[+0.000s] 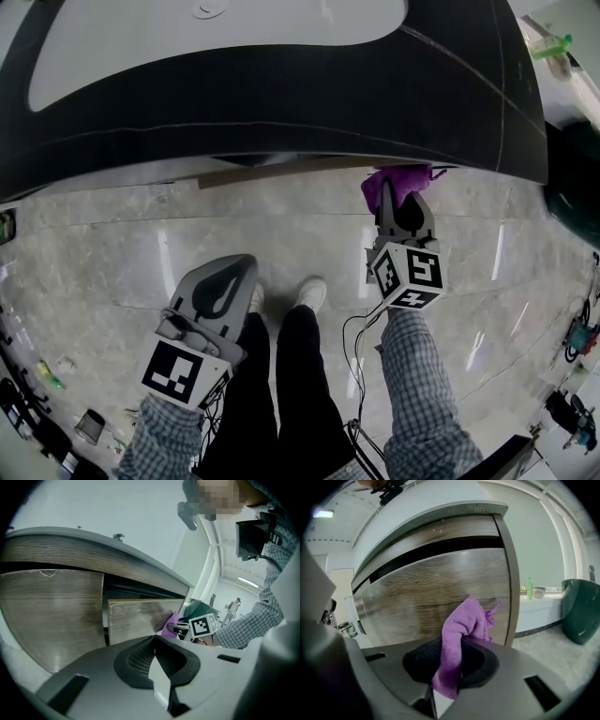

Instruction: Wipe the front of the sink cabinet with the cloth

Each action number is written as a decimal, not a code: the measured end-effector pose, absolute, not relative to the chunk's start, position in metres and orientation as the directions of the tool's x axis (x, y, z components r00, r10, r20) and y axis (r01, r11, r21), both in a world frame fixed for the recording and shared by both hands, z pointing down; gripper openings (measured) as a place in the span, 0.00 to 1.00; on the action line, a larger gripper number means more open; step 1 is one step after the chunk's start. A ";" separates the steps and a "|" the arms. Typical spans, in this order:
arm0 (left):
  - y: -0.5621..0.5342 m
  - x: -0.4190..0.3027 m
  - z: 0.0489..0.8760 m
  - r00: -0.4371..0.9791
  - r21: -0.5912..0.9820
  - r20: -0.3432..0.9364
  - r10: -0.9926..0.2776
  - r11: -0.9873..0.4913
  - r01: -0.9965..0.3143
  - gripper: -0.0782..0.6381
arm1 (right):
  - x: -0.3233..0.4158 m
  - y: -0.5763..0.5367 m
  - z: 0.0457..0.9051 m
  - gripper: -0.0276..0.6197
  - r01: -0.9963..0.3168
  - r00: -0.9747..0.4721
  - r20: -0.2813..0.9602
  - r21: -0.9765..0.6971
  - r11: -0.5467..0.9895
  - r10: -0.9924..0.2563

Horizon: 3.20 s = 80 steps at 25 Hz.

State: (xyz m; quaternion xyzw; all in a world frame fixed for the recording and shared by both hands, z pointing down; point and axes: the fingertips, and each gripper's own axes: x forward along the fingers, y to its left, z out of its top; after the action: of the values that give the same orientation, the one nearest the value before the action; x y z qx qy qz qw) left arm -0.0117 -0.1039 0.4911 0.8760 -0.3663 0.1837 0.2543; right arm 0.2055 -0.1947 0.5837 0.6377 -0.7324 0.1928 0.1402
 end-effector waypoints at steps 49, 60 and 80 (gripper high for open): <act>-0.098 -0.133 0.514 0.507 0.294 0.528 -0.681 -0.414 -0.862 0.12 | -0.090 -0.145 0.680 0.16 -0.678 -0.626 0.556 -0.043 0.734 -0.546; -0.095 -0.098 0.522 0.533 0.323 0.537 -0.655 -0.424 -0.846 0.12 | -0.004 -0.171 0.699 0.16 -0.843 -0.472 0.587 -0.084 0.531 -0.657; -0.111 -0.002 0.517 0.609 0.352 0.523 -0.596 -0.500 -0.791 0.12 | 0.233 -0.199 0.689 0.16 -0.969 -0.158 0.625 0.051 0.242 -0.764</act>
State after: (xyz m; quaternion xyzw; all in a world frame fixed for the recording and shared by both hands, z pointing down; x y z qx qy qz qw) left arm -0.0023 -0.1110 0.5169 0.8493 -0.4083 0.1694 0.2887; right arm 0.2327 -0.1990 0.6888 0.5869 -0.7381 0.1853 0.2763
